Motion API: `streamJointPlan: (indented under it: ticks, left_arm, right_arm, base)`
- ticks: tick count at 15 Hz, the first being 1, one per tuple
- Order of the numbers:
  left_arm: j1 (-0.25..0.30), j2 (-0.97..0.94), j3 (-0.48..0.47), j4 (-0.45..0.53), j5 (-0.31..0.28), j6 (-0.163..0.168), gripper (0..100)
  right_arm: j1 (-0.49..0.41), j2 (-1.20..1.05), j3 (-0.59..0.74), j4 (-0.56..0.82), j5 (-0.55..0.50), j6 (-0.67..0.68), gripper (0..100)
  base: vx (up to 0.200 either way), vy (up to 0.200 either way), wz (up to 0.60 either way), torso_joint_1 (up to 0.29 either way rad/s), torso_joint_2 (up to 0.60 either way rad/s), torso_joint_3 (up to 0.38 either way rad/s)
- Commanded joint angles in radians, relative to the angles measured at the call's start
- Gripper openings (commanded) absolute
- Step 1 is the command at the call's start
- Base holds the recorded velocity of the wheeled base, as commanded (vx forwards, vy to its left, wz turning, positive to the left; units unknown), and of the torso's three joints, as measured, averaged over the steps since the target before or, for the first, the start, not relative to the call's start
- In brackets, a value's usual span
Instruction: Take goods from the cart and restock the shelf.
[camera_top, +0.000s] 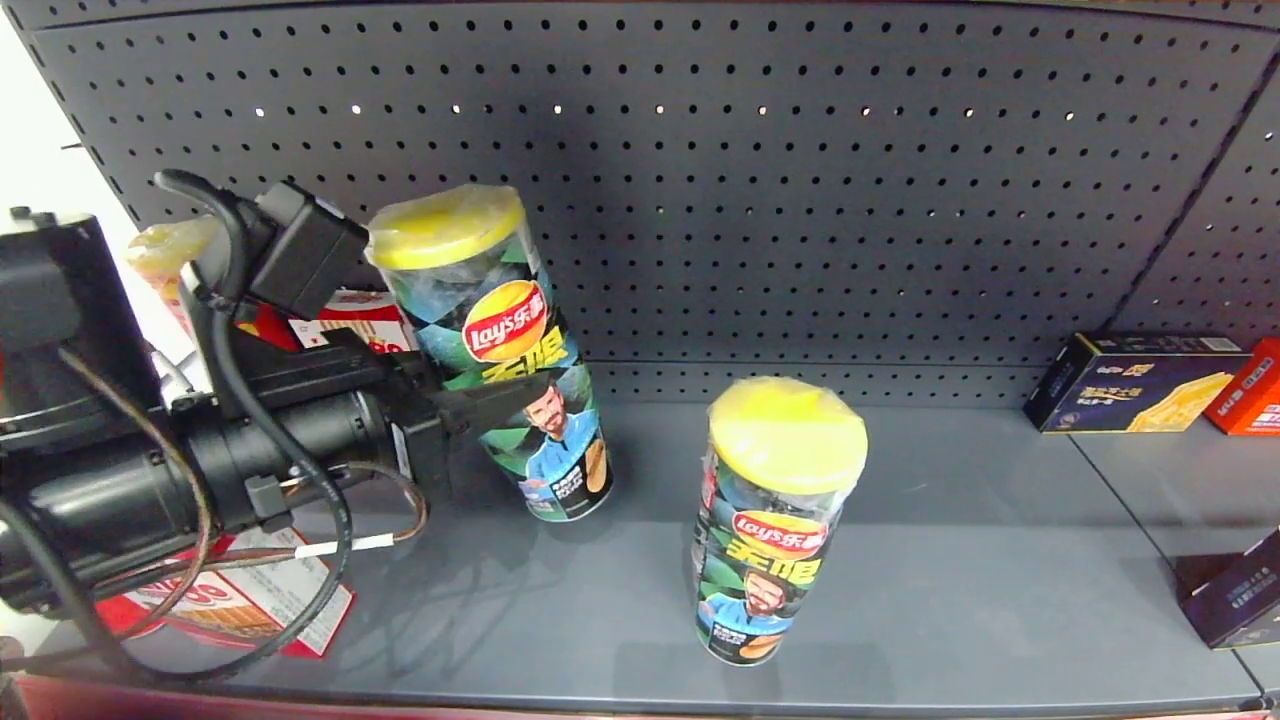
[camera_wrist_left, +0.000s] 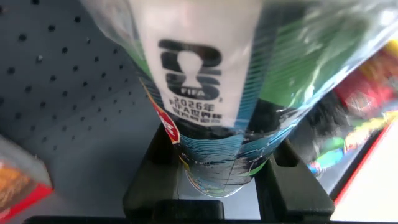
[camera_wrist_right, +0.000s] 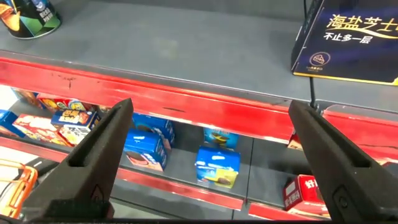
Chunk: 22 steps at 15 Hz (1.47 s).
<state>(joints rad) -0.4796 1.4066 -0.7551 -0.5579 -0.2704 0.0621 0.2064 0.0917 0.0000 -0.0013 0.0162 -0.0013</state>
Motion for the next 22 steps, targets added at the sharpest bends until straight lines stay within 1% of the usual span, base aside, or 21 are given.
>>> streamJointPlan:
  ticks: [1,2,3,4,5,6,7,8,9,12,16,18,22]
  left_arm:
    - [0.01,0.095,-0.119,0.058,-0.026,0.001,0]
    - [0.009,0.107,-0.182,0.153,-0.043,0.005,0]
    - [0.012,0.121,-0.233,0.23,-0.049,0.036,0]
    - [0.032,0.141,-0.294,0.311,-0.066,0.096,0]
    - [0.047,0.169,-0.326,0.351,-0.108,0.151,0]
    - [0.067,0.193,-0.342,0.36,-0.151,0.205,0]
    - [0.078,0.229,-0.362,0.36,-0.182,0.239,0]
    - [0.078,0.241,-0.374,0.36,-0.19,0.245,0]
    - [0.076,0.276,-0.418,0.36,-0.208,0.246,0]
    - [0.064,0.359,-0.513,0.351,-0.22,0.251,0]
    - [0.022,0.46,-0.61,0.342,-0.22,0.252,0]
    - [-0.004,0.514,-0.652,0.303,-0.222,0.251,0]
    - [-0.025,0.549,-0.667,0.297,-0.222,0.249,0]
  right_arm:
    - [0.001,0.005,0.0,0.0,0.001,0.0,100]
    - [0.001,0.005,0.0,0.0,0.001,0.0,100]
    - [0.001,0.005,0.0,0.0,0.001,0.0,100]
    - [0.001,0.005,0.0,0.0,0.001,0.0,100]
    - [0.001,0.005,0.0,0.0,0.001,0.0,100]
    - [0.001,0.005,0.0,0.0,0.001,0.0,100]
    - [0.001,0.005,0.0,0.0,0.001,0.0,100]
    - [0.001,0.005,0.0,0.0,0.001,0.0,100]
    - [0.001,0.005,0.0,0.0,0.001,0.0,100]
    - [0.001,0.005,0.0,0.0,0.001,0.0,100]
    - [0.001,0.005,0.0,0.0,0.001,0.0,100]
    - [0.001,0.005,0.0,0.0,0.001,0.0,100]
    - [0.001,0.005,0.0,0.0,0.001,0.0,100]
  base:
    - [0.0,0.0,0.0,0.0,0.0,0.0]
    - [0.0,0.0,0.0,0.0,0.0,0.0]
    - [0.0,0.0,0.0,0.0,0.0,0.0]
    - [0.0,0.0,0.0,0.0,0.0,0.0]
    - [0.0,0.0,0.0,0.0,0.0,0.0]
    - [0.0,0.0,0.0,0.0,0.0,0.0]
    - [0.0,0.0,0.0,0.0,0.0,0.0]
    - [0.0,0.0,0.0,0.0,0.0,0.0]
    - [0.0,0.0,0.0,0.0,0.0,0.0]
    - [0.0,0.0,0.0,0.0,0.0,0.0]
    - [0.0,0.0,0.0,0.0,0.0,0.0]
    - [0.0,0.0,0.0,0.0,0.0,0.0]
    - [0.0,0.0,0.0,0.0,0.0,0.0]
